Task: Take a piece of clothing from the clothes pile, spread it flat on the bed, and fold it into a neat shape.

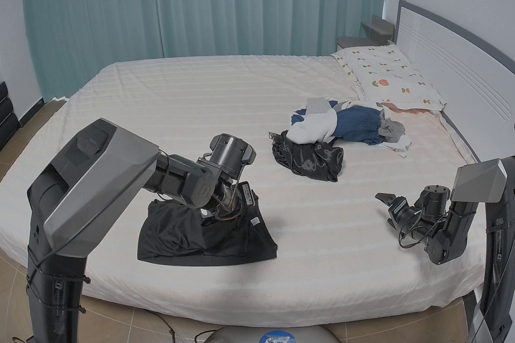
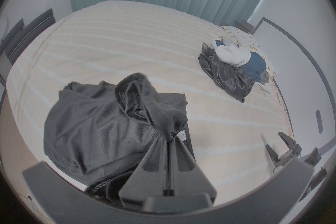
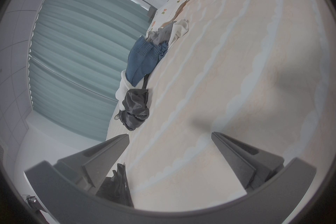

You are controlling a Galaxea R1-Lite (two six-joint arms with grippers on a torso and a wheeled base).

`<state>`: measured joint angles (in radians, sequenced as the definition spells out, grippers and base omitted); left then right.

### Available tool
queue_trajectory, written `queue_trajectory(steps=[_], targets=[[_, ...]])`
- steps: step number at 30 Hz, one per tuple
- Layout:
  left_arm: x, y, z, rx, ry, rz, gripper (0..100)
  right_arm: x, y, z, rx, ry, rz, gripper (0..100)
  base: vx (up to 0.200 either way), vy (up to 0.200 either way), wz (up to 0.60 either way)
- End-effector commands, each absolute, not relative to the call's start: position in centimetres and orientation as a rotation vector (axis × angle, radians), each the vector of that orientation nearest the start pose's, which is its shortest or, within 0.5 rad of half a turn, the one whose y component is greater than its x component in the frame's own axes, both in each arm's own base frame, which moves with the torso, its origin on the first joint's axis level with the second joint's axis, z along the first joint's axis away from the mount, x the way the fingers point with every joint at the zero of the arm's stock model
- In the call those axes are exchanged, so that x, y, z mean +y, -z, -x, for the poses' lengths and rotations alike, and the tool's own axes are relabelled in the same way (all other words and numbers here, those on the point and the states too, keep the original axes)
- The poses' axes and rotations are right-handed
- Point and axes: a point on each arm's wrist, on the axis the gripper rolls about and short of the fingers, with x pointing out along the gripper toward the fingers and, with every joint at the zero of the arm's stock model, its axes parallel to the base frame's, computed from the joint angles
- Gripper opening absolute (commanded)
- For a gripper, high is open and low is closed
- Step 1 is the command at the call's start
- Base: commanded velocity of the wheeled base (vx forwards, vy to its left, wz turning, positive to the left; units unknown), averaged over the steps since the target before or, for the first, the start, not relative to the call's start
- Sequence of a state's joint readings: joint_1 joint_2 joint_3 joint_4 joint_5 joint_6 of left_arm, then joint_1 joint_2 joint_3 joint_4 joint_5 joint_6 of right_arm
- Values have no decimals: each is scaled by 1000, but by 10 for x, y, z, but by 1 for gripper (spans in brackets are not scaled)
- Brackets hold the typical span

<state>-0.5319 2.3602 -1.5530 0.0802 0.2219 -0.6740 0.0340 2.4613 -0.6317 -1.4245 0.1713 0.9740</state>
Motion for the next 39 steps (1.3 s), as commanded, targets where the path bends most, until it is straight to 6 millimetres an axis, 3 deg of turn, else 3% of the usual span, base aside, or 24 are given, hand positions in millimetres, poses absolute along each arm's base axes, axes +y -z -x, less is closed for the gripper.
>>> queue_trajectory(steps=[1,2,3,12,18,31,39], targets=[[-232,-36,-397,906,-15,295,0,17,40,-355,474,10,-984,100,0,0,0],[-232,-36,-399,900,-11,301,0,17,41,-355,475,11,-984,100,0,0,0],[-233,-37,-400,894,-14,310,100,17,41,-355,475,11,-984,100,0,0,0],[-228,-66,-402,853,-46,489,100,17,41,-355,475,8,-982,100,0,0,0],[-196,-95,-387,893,-14,594,100,18,41,-354,477,8,-982,100,0,0,0],[-110,-67,-343,993,-50,800,100,18,43,-354,484,9,-972,100,0,0,0],[-75,-44,-333,953,-70,931,100,19,44,-354,485,9,-965,100,0,200,0]])
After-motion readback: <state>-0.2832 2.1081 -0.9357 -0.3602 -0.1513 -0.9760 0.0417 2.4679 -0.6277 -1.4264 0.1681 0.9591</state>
